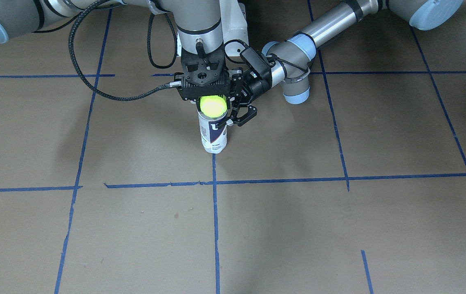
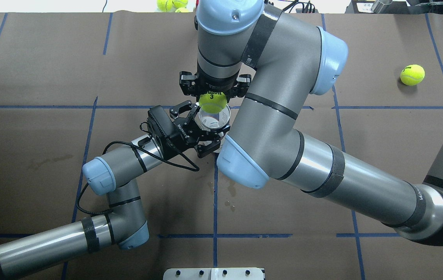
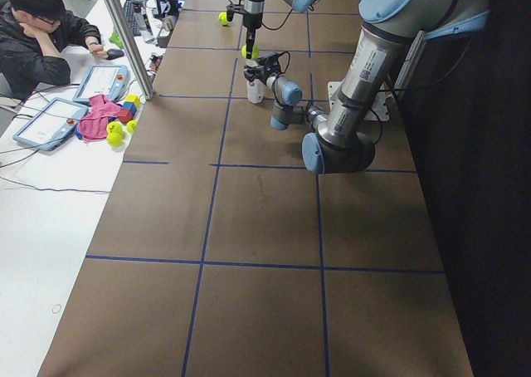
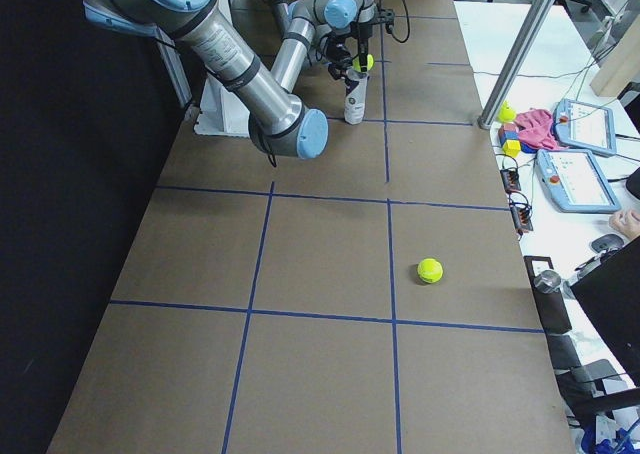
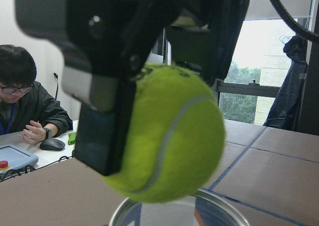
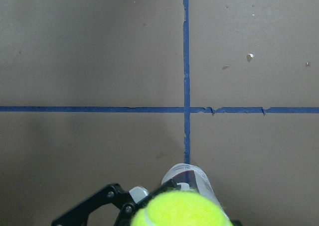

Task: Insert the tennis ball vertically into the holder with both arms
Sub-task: 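Open the right gripper to drop the ball into the can, then move the right gripper to the second tennis ball and grasp it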

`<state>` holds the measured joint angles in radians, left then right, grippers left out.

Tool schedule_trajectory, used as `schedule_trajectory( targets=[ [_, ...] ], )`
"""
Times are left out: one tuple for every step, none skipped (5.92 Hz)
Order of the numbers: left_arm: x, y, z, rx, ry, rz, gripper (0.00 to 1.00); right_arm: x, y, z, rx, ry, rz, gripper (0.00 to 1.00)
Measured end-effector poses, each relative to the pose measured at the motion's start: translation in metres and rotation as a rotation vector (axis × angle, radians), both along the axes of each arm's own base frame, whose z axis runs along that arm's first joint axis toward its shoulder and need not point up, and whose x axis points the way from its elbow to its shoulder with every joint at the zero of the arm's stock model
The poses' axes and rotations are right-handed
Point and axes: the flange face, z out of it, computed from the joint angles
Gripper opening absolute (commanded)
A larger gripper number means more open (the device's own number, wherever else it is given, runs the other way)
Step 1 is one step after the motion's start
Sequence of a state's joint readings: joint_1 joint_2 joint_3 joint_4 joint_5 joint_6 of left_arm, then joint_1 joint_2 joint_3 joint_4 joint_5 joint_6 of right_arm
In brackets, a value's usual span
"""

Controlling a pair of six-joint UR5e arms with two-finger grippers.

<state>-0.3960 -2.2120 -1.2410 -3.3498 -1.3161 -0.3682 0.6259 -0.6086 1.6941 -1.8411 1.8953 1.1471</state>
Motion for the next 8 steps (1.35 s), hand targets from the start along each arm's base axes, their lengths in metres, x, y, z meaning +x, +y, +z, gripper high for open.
schedule_trajectory(
  targets=[
    [0.0, 0.0, 0.0, 0.0, 0.0, -0.001, 0.86, -0.004, 0.004, 0.003, 0.003, 0.012, 0.0, 0.99],
    [0.0, -0.001, 0.0, 0.0, 0.0, -0.001, 0.86, -0.006, 0.006, 0.002, 0.007, 0.015, 0.0, 0.99],
    [-0.001, -0.001, 0.0, 0.0, 0.0, -0.001, 0.86, -0.006, 0.008, 0.001, 0.011, 0.012, -0.002, 0.99],
    [-0.001, -0.001, 0.0, 0.0, 0.001, -0.001, 0.86, -0.003, 0.01, -0.004, 0.016, 0.003, -0.003, 0.99],
    [-0.001, -0.001, 0.0, 0.001, 0.001, -0.001, 0.86, 0.005, 0.012, -0.006, 0.024, -0.005, -0.005, 1.0],
    [-0.001, 0.0, -0.001, 0.001, 0.003, -0.001, 0.86, 0.023, 0.004, -0.001, 0.035, -0.004, -0.009, 1.0],
    [-0.001, 0.0, -0.001, 0.002, 0.004, -0.001, 0.86, 0.049, -0.017, 0.013, 0.048, 0.006, -0.022, 1.0],
    [-0.001, 0.0, -0.001, 0.002, 0.005, -0.002, 0.86, 0.082, -0.044, 0.036, 0.07, 0.023, -0.049, 1.0]
  ],
)
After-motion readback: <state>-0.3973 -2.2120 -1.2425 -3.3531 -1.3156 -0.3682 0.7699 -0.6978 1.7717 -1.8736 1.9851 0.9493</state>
